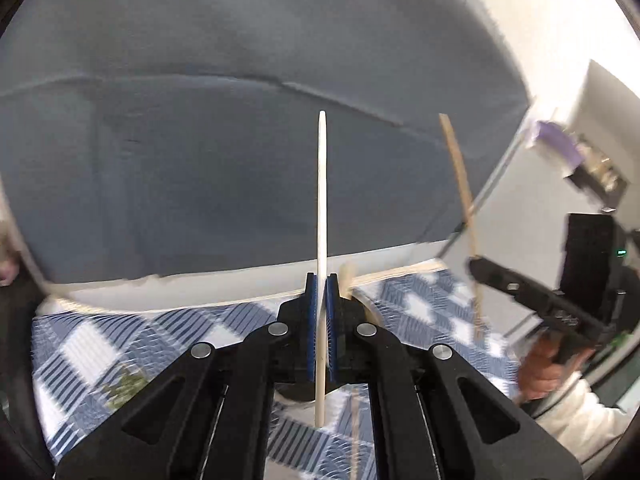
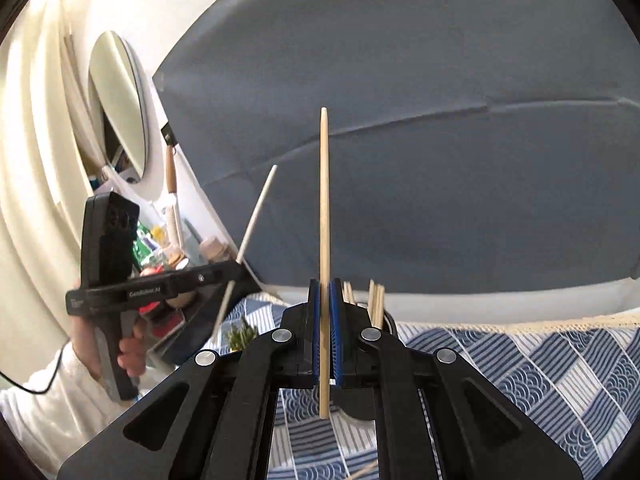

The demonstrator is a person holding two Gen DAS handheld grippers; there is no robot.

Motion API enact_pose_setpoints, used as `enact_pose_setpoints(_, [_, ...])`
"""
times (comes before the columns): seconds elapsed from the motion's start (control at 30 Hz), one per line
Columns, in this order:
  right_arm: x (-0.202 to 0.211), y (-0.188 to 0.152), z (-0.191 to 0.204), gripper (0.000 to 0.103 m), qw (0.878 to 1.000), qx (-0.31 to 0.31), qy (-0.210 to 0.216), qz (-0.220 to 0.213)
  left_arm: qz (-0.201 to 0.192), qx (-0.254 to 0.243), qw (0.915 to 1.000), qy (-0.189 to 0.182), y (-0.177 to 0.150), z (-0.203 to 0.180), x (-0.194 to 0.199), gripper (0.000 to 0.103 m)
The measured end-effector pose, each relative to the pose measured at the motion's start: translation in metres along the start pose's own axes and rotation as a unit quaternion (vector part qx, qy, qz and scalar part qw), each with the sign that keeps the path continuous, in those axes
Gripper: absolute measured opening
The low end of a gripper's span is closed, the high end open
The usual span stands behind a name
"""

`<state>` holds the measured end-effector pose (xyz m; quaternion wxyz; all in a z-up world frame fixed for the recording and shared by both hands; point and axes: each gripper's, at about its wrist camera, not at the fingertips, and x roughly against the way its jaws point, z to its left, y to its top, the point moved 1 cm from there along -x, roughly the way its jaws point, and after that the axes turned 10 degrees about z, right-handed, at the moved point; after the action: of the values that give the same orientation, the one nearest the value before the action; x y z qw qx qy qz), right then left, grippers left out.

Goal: Organize utensils
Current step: 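Lift the held sticks with both grippers and carry them over the black cup, then lower the sticks into the black cup and open both grippers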

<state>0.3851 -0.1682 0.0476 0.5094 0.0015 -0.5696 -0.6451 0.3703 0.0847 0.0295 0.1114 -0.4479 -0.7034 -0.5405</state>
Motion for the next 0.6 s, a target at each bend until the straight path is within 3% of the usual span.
enact_pose_setpoints(0.27, [-0.037, 0.012, -0.009, 0.005, 0.999, -0.026, 0.024, -0.007, -0.032, -0.004, 0.9976, -0.061, 0.007, 0.015, -0.030, 0.005])
enact_pose_setpoints(0.37, [-0.059, 0.009, -0.017, 0.005, 0.999, -0.040, -0.004, 0.002, -0.047, -0.002, 0.9956, -0.081, 0.008, 0.017, -0.041, 0.005])
enact_pose_setpoints(0.6, [-0.089, -0.006, -0.026, 0.005, 0.998, -0.062, -0.021, 0.012, -0.063, -0.010, 0.9914, -0.115, 0.005, 0.016, -0.069, 0.005])
